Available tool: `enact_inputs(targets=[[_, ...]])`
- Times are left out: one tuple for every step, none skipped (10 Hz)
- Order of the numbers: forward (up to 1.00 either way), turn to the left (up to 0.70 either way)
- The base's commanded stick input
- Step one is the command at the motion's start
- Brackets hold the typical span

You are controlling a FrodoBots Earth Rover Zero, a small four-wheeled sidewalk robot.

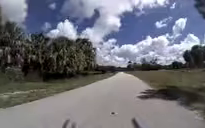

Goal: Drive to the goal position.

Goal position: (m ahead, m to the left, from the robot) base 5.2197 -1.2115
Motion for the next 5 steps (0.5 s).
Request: enact_inputs(targets=[[0.7, 0.0], [0.7, 0.0], [0.7, 0.0], [0.7, 0.0], [0.7, 0.0]])
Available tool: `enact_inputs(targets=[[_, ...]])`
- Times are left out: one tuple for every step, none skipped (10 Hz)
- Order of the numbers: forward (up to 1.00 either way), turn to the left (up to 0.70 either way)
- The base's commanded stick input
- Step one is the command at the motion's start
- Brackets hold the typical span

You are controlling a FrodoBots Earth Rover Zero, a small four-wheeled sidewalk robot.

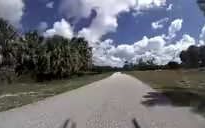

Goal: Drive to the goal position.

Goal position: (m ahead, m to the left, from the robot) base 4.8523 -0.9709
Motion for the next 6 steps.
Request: enact_inputs(targets=[[0.7, 0.0], [0.7, 0.0], [0.7, 0.0], [0.7, 0.0], [0.7, 0.0], [0.7, 0.0]])
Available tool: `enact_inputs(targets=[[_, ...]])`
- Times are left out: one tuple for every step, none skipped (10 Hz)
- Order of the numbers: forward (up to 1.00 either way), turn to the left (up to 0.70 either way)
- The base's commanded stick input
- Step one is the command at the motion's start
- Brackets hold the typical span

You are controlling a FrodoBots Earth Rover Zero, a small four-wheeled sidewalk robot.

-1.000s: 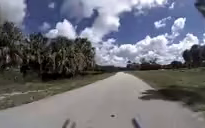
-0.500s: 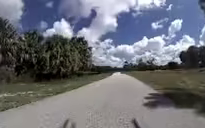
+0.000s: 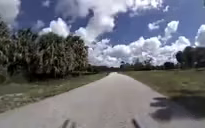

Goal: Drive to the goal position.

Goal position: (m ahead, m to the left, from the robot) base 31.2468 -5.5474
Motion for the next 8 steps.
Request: enact_inputs(targets=[[0.7, 0.0], [0.7, 0.0], [0.7, 0.0], [0.7, 0.0], [0.7, 0.0], [0.7, 0.0], [0.7, 0.0], [0.7, 0.0]])
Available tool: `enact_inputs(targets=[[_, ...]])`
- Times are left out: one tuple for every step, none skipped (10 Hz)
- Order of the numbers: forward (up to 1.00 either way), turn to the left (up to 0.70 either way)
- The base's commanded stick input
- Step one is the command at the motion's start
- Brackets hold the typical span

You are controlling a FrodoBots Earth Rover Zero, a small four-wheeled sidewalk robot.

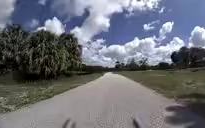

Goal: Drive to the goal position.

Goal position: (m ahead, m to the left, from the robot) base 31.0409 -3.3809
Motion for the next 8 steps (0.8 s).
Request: enact_inputs(targets=[[0.7, 0.0], [0.7, 0.0], [0.7, 0.0], [0.7, 0.0], [0.7, 0.0], [0.7, 0.0], [0.7, 0.0], [0.7, 0.0]])
